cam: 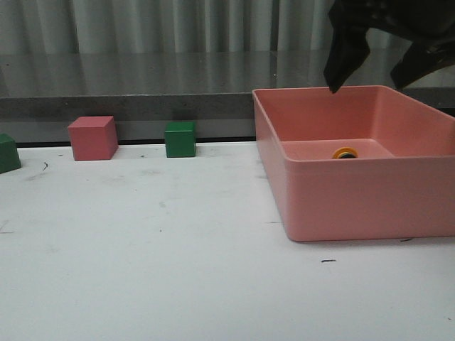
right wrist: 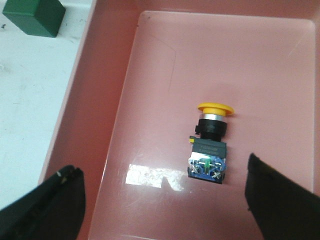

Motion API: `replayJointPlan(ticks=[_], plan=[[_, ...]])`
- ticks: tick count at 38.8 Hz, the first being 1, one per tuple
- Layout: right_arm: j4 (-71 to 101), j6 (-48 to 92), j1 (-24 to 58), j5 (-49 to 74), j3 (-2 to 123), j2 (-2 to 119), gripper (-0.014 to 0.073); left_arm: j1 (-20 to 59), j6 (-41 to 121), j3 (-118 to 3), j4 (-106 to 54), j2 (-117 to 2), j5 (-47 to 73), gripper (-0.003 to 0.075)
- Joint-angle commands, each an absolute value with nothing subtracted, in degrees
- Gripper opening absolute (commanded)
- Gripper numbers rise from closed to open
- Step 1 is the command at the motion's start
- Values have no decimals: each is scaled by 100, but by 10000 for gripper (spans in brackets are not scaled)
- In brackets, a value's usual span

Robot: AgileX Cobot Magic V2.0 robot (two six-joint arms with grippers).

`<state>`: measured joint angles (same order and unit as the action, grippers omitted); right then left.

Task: Place and stand button with both arms
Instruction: 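Lower the right gripper into the pink bin and grasp the yellow button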

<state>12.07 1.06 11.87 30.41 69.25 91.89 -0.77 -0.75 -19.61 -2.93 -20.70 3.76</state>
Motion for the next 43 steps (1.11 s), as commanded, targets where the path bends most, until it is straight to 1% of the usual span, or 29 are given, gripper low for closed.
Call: replayJointPlan(ticks=[1,5,10,13,23,35,36,39,43], plan=[[1115,-212,1159,3100,7421,9363,661,-40,-90,-2168,-291,-2145,-107,661],[616,-908,1159,3562,7862,9841,657,-40,-90,-2168,-291,-2145,-107,661],[0,-1513,1159,3955,8357,10387,624,-40,-90,-2168,-291,-2145,-107,661],[0,-1550,1159,4082,8606,10675,608,-40,-90,-2168,-291,-2145,-107,661],[0,-1564,1159,4438,9123,11434,608,-40,-90,-2168,-291,-2145,-107,661],[0,-1580,1120,4461,9175,11746,602,-40,-90,-2168,-291,-2145,-107,661],[0,-1580,1120,4461,9175,11746,588,-40,-90,-2168,-291,-2145,-107,661],[0,-1580,1120,4469,9175,11746,511,-40,-90,-2168,-291,-2145,-107,661],[0,-1580,1120,4480,9175,11728,356,-40,-90,-2168,-291,-2145,-107,661]])
